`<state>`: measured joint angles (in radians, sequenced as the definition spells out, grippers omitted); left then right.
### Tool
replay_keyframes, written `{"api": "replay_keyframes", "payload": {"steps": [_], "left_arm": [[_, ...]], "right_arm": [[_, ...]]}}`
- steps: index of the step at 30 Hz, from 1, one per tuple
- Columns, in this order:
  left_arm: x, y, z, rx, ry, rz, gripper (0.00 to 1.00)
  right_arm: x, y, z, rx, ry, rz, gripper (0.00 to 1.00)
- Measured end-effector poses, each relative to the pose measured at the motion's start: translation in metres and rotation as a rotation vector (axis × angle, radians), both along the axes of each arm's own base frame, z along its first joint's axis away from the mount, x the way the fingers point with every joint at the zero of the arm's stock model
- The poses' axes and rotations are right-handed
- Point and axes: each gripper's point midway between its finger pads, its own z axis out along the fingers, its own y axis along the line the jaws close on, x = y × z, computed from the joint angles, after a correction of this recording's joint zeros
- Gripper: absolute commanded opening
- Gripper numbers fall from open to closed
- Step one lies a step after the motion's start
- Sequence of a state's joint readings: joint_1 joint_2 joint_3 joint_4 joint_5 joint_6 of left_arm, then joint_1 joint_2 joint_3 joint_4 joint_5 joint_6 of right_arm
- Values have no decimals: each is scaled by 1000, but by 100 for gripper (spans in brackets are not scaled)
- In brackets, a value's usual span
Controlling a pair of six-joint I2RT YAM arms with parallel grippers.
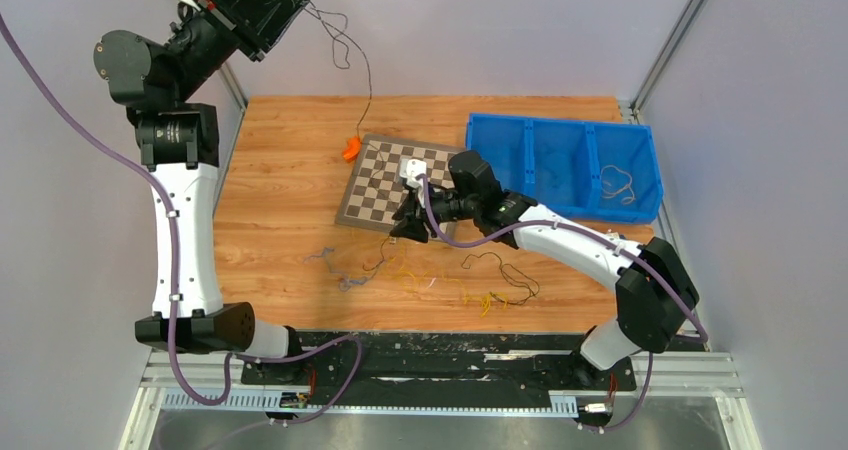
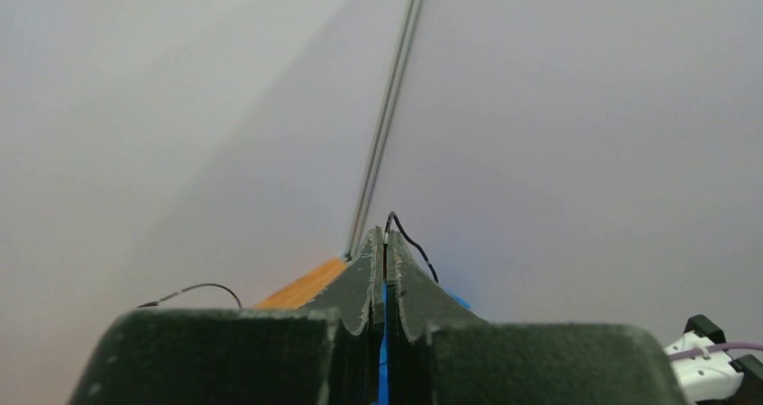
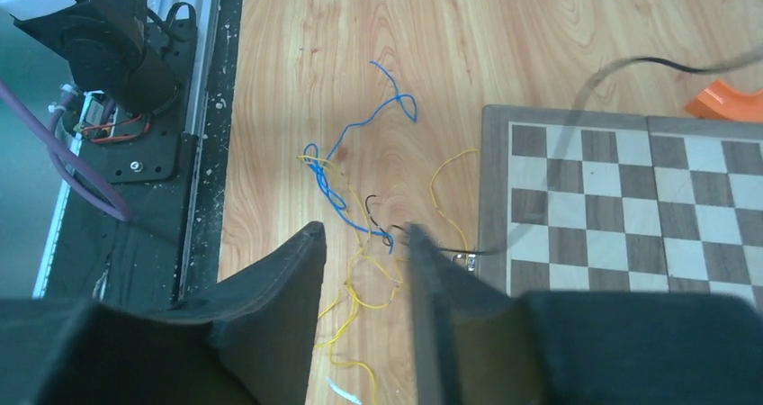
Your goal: Untangle the cables
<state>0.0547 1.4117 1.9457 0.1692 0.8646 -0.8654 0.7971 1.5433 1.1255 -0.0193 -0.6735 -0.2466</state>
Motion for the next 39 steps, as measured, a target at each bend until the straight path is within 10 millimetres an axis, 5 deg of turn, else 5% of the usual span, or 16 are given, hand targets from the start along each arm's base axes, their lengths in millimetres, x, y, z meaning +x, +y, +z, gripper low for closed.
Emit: {"api": "replay_keyframes", "payload": {"steps": [3, 13, 15, 21, 25, 28, 33, 36, 39], "left_arm": [[1, 3, 1, -10, 2, 5, 0], [-2, 2, -6, -16, 13, 0, 0], [-3, 2, -7, -16, 14, 0, 0], [-11, 2, -7, -7, 8, 12, 0], [-11, 9, -12, 20, 4, 89, 0], [-5, 21, -41, 62, 29, 207, 0], [9, 18, -147, 180, 212, 234, 0], [10, -23, -204, 243, 336, 86, 0], [-7, -77, -237, 311, 398, -113, 0]], "right_arm": [[1, 1, 1, 6, 3, -6, 74], [28, 6, -28, -49, 49, -99, 74], [35, 6, -36, -60, 76, -121, 66], [46, 8, -58, -85, 154, -149, 1], [43, 5, -56, -79, 201, -140, 0], [38, -4, -28, -35, 198, -135, 0], [28, -37, 82, 146, 26, -157, 0], [16, -50, 146, 247, -105, -157, 0], [14, -58, 178, 287, -174, -169, 0]]}}
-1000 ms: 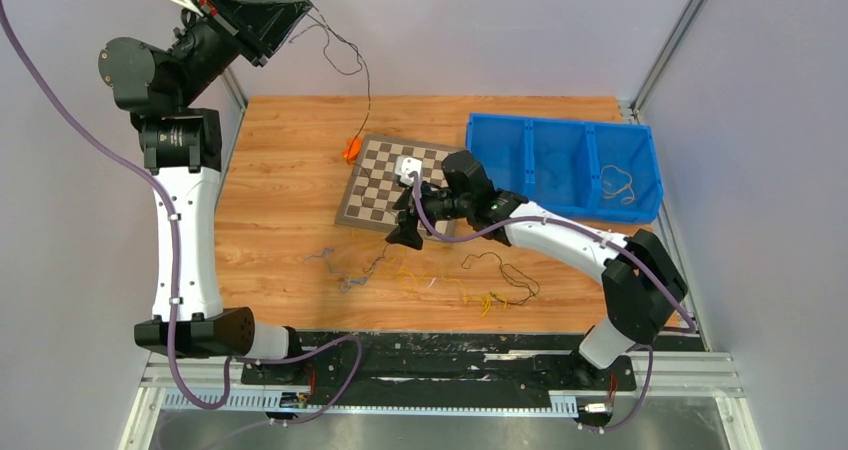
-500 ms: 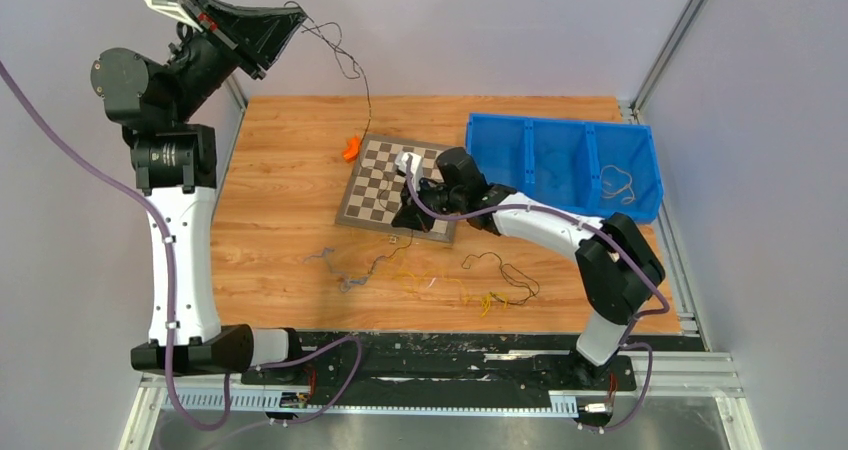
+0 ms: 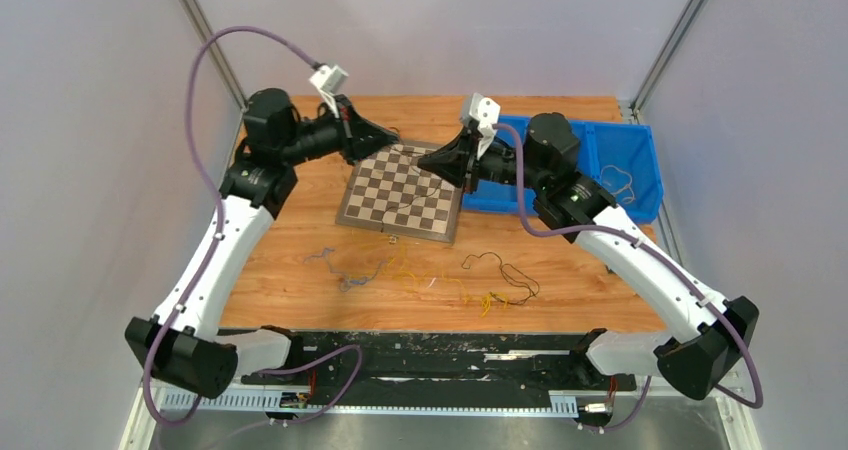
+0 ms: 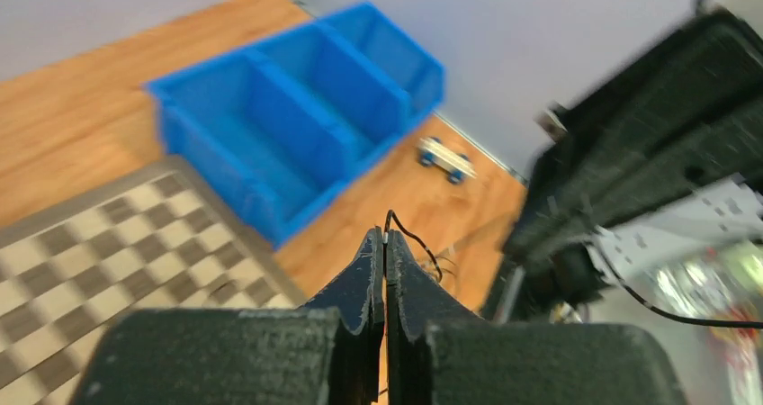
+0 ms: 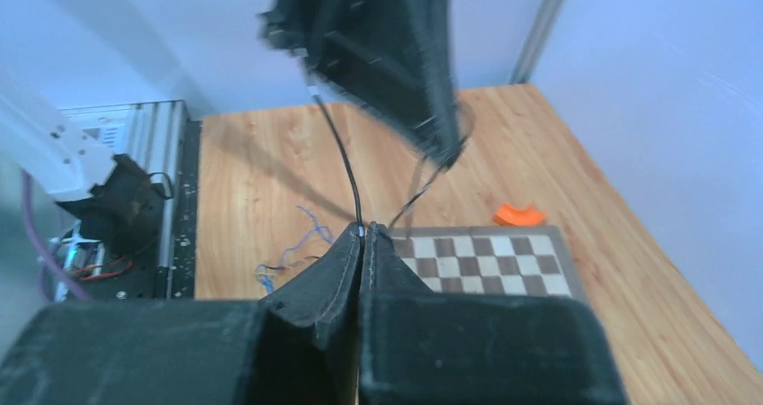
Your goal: Untangle the cables
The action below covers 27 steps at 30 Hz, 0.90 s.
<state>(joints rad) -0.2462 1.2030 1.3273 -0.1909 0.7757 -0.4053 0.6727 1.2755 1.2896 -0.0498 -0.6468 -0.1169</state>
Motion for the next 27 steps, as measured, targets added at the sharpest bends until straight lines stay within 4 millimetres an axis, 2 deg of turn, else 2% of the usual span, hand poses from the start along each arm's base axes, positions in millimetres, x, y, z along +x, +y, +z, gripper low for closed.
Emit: {"api": "replay_keyframes", "payload": {"steps": [2, 4, 8, 11, 13, 16, 20, 23, 27], "left_arm": [[-12, -29, -5, 8, 13, -106, 0], [-19, -50, 1, 3, 4, -183, 0], [-21, -88, 29, -34, -66, -306, 0], [-16, -120, 46, -65, -115, -386, 0], [-12, -146, 49, -82, -131, -442, 0], [4, -180, 40, -98, -124, -489, 0], [36, -219, 12, -111, -89, -506, 0], [58, -234, -14, -108, -53, -490, 0], [82, -247, -41, -93, -27, -460, 0]], "right_arm": [[8, -9, 3, -6, -9, -37, 0], [24, -24, -4, -27, 9, -101, 0], [63, -72, -17, -59, 59, -273, 0], [80, -111, -22, -65, 77, -382, 0], [85, -133, -20, -59, 71, -441, 0], [88, -159, -15, -54, 45, -510, 0], [99, -190, -14, -55, 27, -597, 0], [116, -204, -25, -60, 46, -639, 0], [143, -208, -51, -69, 109, -657, 0]]}}
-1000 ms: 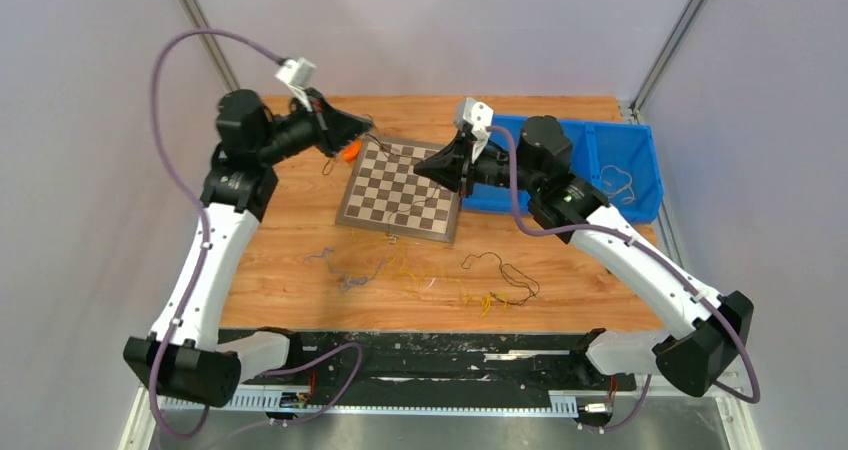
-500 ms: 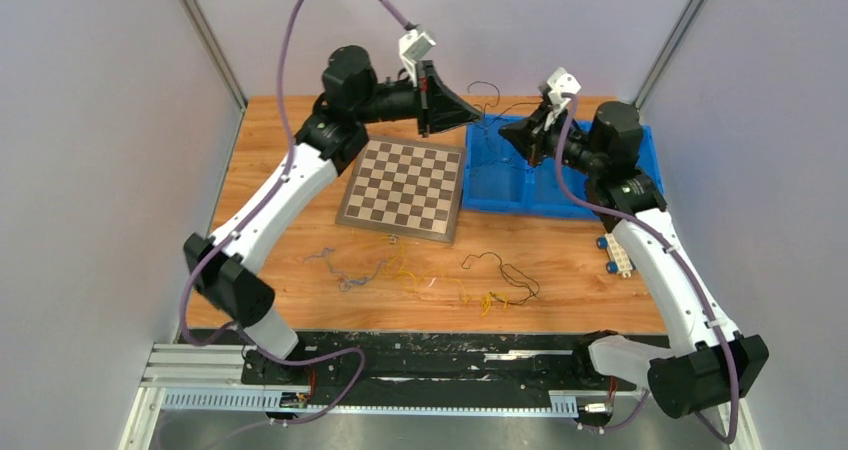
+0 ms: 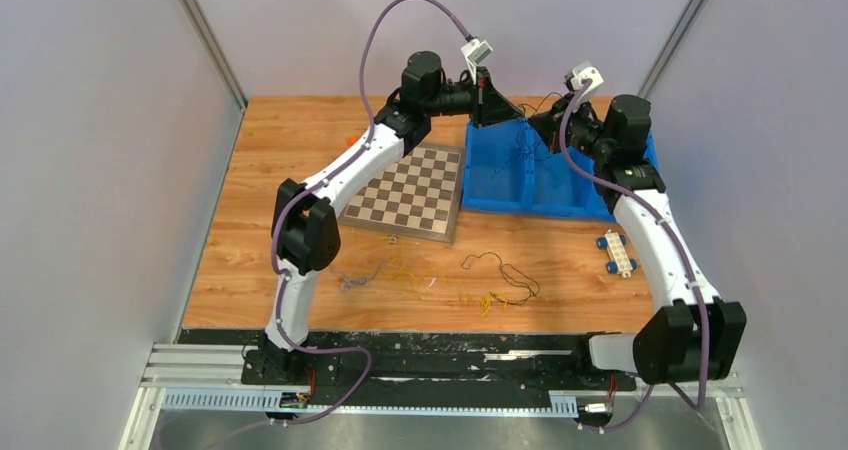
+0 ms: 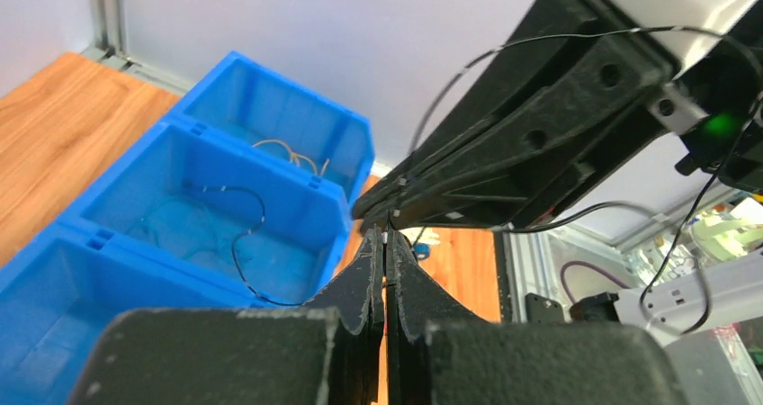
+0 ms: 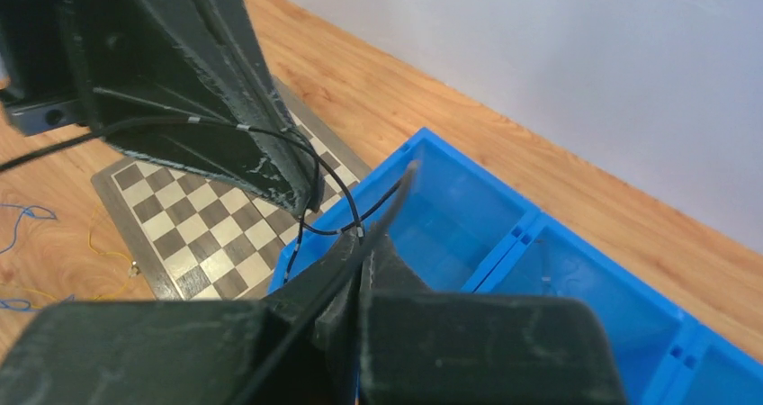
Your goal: Untangle the cables
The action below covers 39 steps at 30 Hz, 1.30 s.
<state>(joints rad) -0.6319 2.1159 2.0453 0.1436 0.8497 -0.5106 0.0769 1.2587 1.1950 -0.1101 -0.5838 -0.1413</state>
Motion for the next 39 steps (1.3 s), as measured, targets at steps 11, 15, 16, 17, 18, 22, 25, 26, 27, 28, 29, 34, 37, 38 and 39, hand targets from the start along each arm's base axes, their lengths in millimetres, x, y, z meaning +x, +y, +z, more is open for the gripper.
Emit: {"api": "replay_keyframes", "payload": {"steps": [11, 15, 16, 17, 18, 22, 25, 26, 27, 28, 29, 34, 37, 38, 39], "left_arm": [[50, 8, -48, 50, 36, 107, 0], [69, 16, -72, 82, 53, 146, 0], [72, 18, -79, 94, 60, 153, 1], [76, 19, -85, 103, 65, 161, 4], [80, 21, -91, 115, 71, 172, 16], [87, 27, -117, 172, 93, 198, 54], [92, 36, -132, 213, 111, 223, 74], [91, 40, -138, 229, 124, 228, 78], [90, 44, -143, 244, 130, 232, 83], [88, 50, -148, 263, 145, 239, 85], [87, 56, -151, 275, 154, 246, 91], [77, 94, -151, 323, 173, 289, 100], [72, 112, -133, 320, 147, 319, 100], [69, 115, -126, 316, 135, 325, 100], [66, 117, -119, 312, 125, 329, 100]], "right_arm": [[59, 10, -73, 87, 169, -9, 0], [76, 12, -96, 107, 216, -18, 0], [80, 12, -104, 110, 231, -22, 0], [84, 12, -111, 113, 243, -27, 0], [87, 12, -117, 115, 254, -30, 0], [103, 10, -139, 115, 289, -59, 0], [111, 10, -150, 107, 298, -80, 0], [113, 9, -153, 103, 300, -88, 0], [115, 8, -155, 99, 302, -95, 0], [116, 8, -157, 96, 302, -99, 0], [117, 8, -158, 93, 302, -103, 0], [119, 13, -167, 80, 317, -103, 24], [119, 13, -172, 72, 343, -108, 45], [118, 13, -173, 71, 352, -109, 51], [117, 13, -173, 64, 353, -108, 57]]}}
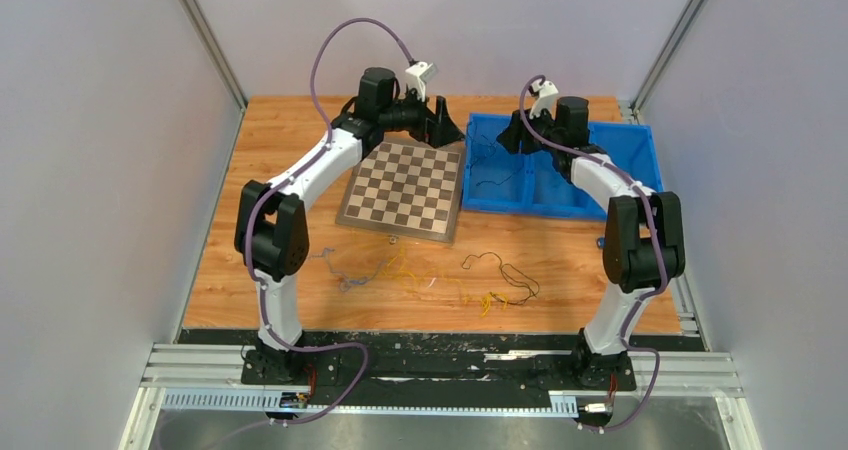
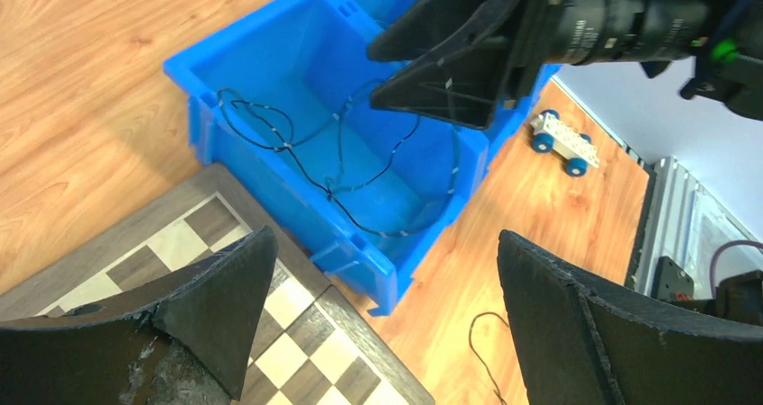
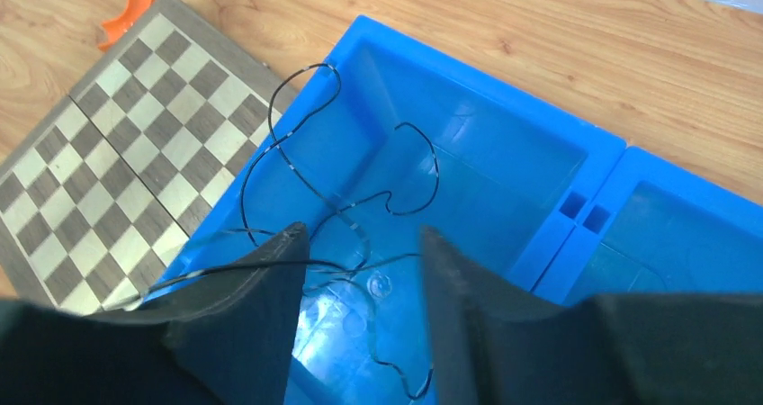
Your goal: Untangle the cables
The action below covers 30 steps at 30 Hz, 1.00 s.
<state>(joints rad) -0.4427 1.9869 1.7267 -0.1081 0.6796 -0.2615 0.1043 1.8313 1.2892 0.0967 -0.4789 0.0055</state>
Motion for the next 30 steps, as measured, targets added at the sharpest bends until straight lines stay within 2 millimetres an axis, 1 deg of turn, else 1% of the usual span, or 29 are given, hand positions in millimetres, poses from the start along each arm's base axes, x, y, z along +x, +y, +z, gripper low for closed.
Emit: {"api": "replay_keyframes", "payload": {"steps": [1, 3, 5, 7, 10, 13, 15, 17, 19, 22, 23, 25, 27, 29, 30], "left_arm": [[-3, 1, 5, -2, -8, 0, 100], [-10, 4, 13, -6, -18, 0, 100], [-14, 8, 17, -7, -20, 1, 100], [-18, 12, 16, -2, -10, 5, 100], [-20, 22, 12, 9, 18, 16, 100], [-18, 38, 7, 19, 48, 42, 100], [-19, 50, 4, 32, 65, 61, 100], [-19, 61, 4, 40, 67, 76, 100], [-21, 70, 9, 42, 61, 87, 100], [-26, 76, 20, 40, 42, 84, 100], [-29, 79, 24, 45, 31, 80, 100], [-36, 85, 29, 66, 8, 64, 100], [-46, 93, 29, 109, -15, 40, 100], [-62, 105, 27, 158, -40, 15, 100], [-75, 115, 23, 186, -51, 2, 100]], "right_arm": [[-1, 0, -1, -6, 4, 3, 62], [-4, -1, -4, -17, 21, 7, 68], [-11, -3, -6, -28, 45, 11, 72], [-20, -7, -2, -39, 61, 20, 76], [-30, -12, 12, -52, 53, 39, 82], [-42, -17, 24, -82, 49, 74, 82], [-45, -20, 27, -111, 55, 95, 81], [-49, -22, 26, -133, 70, 114, 78], [-56, -20, 24, -144, 87, 143, 75], [-63, -15, 21, -135, 126, 178, 73], [-62, -13, 22, -128, 136, 189, 74], [-61, -9, 26, -116, 145, 210, 74], [-68, -6, 30, -107, 149, 245, 76], [-83, 0, 36, -102, 158, 295, 77], [-94, 2, 39, -105, 157, 322, 78]]}}
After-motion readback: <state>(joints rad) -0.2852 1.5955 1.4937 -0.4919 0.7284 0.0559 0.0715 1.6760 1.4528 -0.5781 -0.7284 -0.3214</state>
